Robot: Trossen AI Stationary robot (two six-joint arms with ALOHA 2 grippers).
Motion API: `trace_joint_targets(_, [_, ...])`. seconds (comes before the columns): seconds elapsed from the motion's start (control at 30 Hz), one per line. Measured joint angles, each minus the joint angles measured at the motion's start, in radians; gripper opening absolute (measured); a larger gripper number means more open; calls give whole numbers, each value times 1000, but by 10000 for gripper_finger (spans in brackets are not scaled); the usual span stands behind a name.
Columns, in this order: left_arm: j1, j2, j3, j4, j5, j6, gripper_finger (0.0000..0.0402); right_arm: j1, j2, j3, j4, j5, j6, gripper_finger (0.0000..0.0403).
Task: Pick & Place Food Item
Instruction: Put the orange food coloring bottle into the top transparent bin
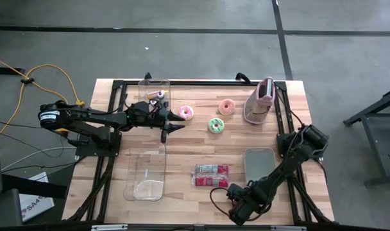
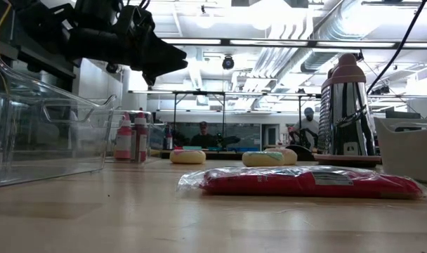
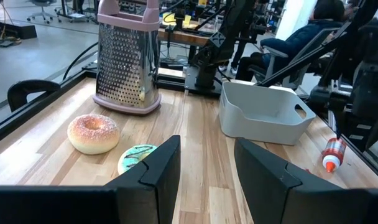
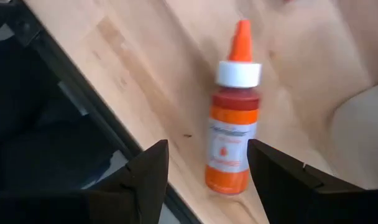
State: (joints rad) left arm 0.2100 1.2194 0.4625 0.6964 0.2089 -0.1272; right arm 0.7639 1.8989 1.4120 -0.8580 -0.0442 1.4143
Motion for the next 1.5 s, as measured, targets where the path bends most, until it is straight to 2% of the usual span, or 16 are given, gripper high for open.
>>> trace_joint_targets(0.83, [0, 0, 0, 8, 0, 0, 147, 11, 104, -1, 7, -19, 5, 207])
trace_joint_targets(1.5, [0, 0, 0, 8, 0, 0, 147, 22, 136, -2, 3, -13, 1, 206])
